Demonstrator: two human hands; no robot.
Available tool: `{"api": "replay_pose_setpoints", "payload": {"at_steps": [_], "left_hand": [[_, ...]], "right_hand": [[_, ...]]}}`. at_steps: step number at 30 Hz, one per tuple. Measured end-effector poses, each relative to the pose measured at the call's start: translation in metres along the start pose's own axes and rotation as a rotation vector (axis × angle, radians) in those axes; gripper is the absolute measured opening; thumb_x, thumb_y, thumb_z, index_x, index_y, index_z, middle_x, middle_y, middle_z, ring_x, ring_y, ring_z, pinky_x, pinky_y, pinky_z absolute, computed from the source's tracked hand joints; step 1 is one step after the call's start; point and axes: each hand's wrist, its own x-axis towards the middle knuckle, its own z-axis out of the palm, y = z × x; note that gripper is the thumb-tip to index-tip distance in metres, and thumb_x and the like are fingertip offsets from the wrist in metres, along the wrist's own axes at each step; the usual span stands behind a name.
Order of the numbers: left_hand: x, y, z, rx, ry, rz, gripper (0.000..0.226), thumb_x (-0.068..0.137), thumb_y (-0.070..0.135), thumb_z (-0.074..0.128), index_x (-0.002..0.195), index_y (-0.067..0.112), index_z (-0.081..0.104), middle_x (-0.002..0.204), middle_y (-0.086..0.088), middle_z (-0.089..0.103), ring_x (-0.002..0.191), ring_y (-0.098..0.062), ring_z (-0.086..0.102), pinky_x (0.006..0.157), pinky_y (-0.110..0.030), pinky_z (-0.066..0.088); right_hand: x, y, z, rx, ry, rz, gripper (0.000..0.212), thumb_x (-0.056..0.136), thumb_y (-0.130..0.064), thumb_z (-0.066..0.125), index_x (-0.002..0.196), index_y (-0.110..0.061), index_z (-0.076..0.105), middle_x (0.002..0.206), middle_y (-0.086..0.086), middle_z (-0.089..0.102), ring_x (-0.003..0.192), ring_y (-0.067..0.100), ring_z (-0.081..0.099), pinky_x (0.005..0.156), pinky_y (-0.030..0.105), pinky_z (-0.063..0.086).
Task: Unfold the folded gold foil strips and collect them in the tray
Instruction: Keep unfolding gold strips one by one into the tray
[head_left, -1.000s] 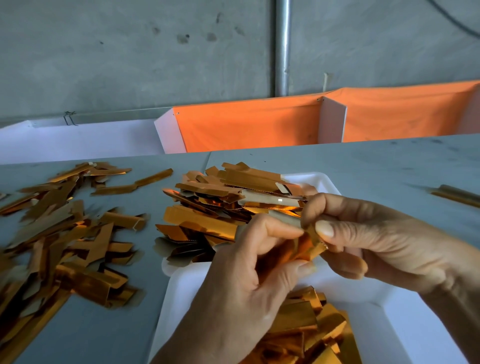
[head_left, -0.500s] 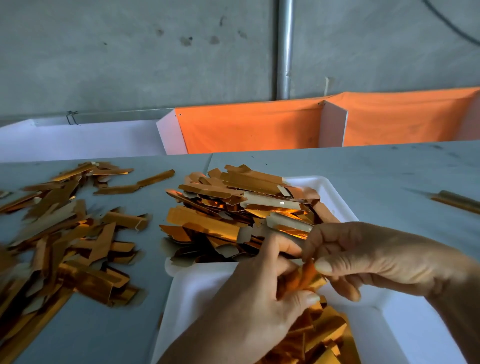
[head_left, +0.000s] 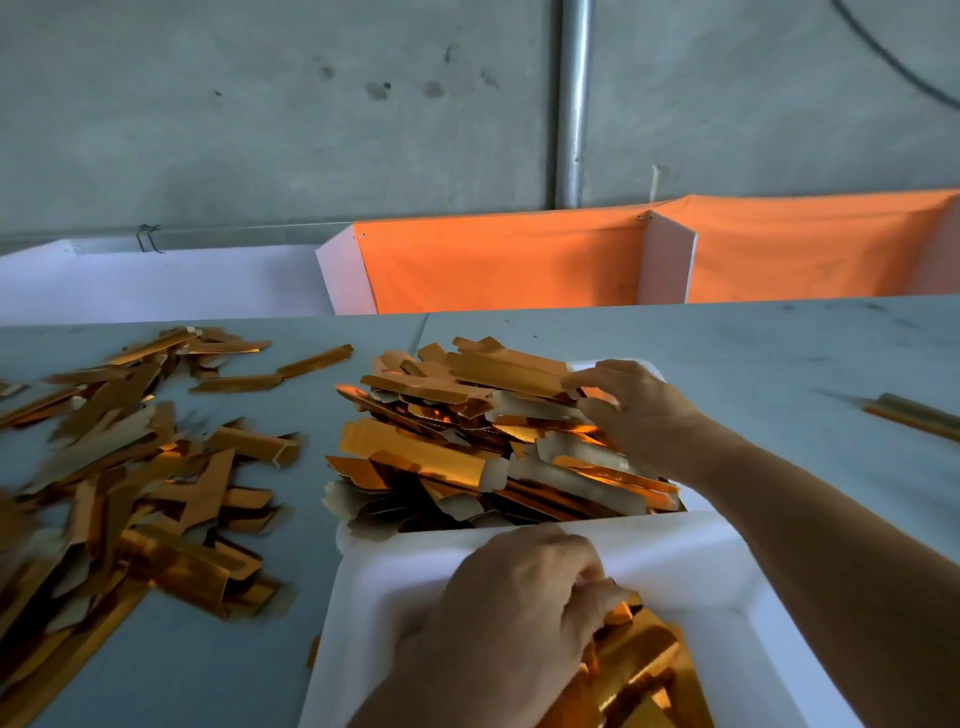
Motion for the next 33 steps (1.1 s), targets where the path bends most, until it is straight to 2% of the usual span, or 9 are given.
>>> {"api": "replay_pose_setpoints", "payload": {"at_steps": [4, 10, 13, 15, 19, 24, 26, 29, 33], "left_hand": [[0.003, -0.001, 0.004, 0.053, -0.034, -0.005, 0.030, 0.095, 0.045, 0.045, 0.116, 0.029, 0.059, 0.110, 0.015, 0.059, 0.100, -0.001, 0.052, 0.090, -0.024, 0.045], [0.003, -0.002, 0.005, 0.008, 0.029, -0.026, 0.026, 0.096, 0.043, 0.045, 0.114, 0.031, 0.060, 0.107, 0.017, 0.060, 0.099, 0.000, 0.053, 0.088, -0.025, 0.047], [0.002, -0.001, 0.003, 0.009, 0.077, -0.014, 0.025, 0.096, 0.043, 0.044, 0.112, 0.032, 0.060, 0.104, 0.018, 0.060, 0.097, 0.000, 0.053, 0.086, -0.024, 0.047], [0.002, 0.000, 0.002, -0.005, 0.110, -0.014, 0.024, 0.096, 0.041, 0.045, 0.112, 0.033, 0.061, 0.105, 0.019, 0.061, 0.097, 0.001, 0.053, 0.086, -0.023, 0.047], [0.000, 0.002, 0.000, -0.036, 0.167, -0.005, 0.021, 0.095, 0.038, 0.048, 0.108, 0.033, 0.064, 0.099, 0.021, 0.063, 0.092, 0.005, 0.056, 0.082, -0.016, 0.048], [0.000, 0.003, -0.002, -0.065, 0.202, 0.002, 0.018, 0.094, 0.036, 0.050, 0.103, 0.031, 0.066, 0.085, 0.023, 0.060, 0.086, 0.005, 0.057, 0.075, -0.011, 0.046], [-0.001, 0.003, -0.004, -0.071, 0.226, -0.001, 0.018, 0.095, 0.033, 0.050, 0.105, 0.031, 0.065, 0.089, 0.023, 0.062, 0.086, 0.007, 0.057, 0.075, -0.006, 0.044], [-0.002, 0.004, -0.007, -0.085, 0.247, -0.017, 0.019, 0.096, 0.031, 0.048, 0.108, 0.033, 0.063, 0.088, 0.026, 0.058, 0.089, 0.010, 0.055, 0.075, 0.000, 0.040], [-0.002, 0.008, -0.010, -0.075, 0.416, -0.051, 0.028, 0.094, 0.030, 0.048, 0.121, 0.035, 0.056, 0.106, 0.027, 0.051, 0.093, 0.016, 0.048, 0.079, 0.004, 0.036]], "right_hand": [[0.015, 0.010, 0.023, 0.042, -0.072, 0.099, 0.054, 0.095, -0.003, 0.039, 0.138, -0.037, 0.042, 0.143, -0.001, 0.045, 0.125, 0.023, 0.044, 0.098, 0.026, 0.035], [0.018, 0.017, 0.030, -0.158, 0.046, 0.104, 0.039, 0.089, -0.006, 0.045, 0.116, -0.033, 0.047, 0.119, 0.000, 0.057, 0.102, 0.024, 0.046, 0.077, 0.030, 0.035], [0.014, 0.012, 0.032, -0.320, 0.121, 0.063, 0.028, 0.090, -0.011, 0.048, 0.111, -0.028, 0.044, 0.112, 0.000, 0.057, 0.106, 0.023, 0.047, 0.072, 0.030, 0.033], [0.012, 0.010, 0.030, -0.375, 0.154, 0.047, 0.036, 0.089, -0.008, 0.048, 0.117, -0.029, 0.042, 0.110, -0.001, 0.056, 0.106, 0.023, 0.049, 0.068, 0.030, 0.033], [0.006, 0.009, 0.030, -0.413, 0.022, 0.059, 0.041, 0.093, -0.021, 0.047, 0.131, -0.036, 0.045, 0.113, 0.004, 0.045, 0.107, 0.027, 0.049, 0.071, 0.031, 0.034], [0.002, 0.008, 0.024, -0.427, -0.013, 0.122, 0.026, 0.090, -0.020, 0.053, 0.115, -0.027, 0.049, 0.118, 0.001, 0.046, 0.093, 0.028, 0.055, 0.066, 0.031, 0.034], [0.000, 0.009, 0.019, -0.457, 0.041, 0.126, 0.015, 0.092, -0.020, 0.053, 0.104, -0.025, 0.049, 0.102, 0.000, 0.056, 0.085, 0.027, 0.054, 0.064, 0.029, 0.034], [-0.009, 0.010, 0.009, -0.410, 0.126, 0.194, 0.018, 0.091, -0.014, 0.052, 0.106, -0.021, 0.061, 0.074, 0.000, 0.050, 0.076, 0.028, 0.050, 0.063, 0.027, 0.037], [-0.031, 0.002, -0.007, -0.097, 0.568, 0.032, 0.011, 0.091, -0.010, 0.058, 0.092, -0.009, 0.069, 0.088, 0.013, 0.067, 0.079, 0.035, 0.061, 0.066, 0.036, 0.049]]}}
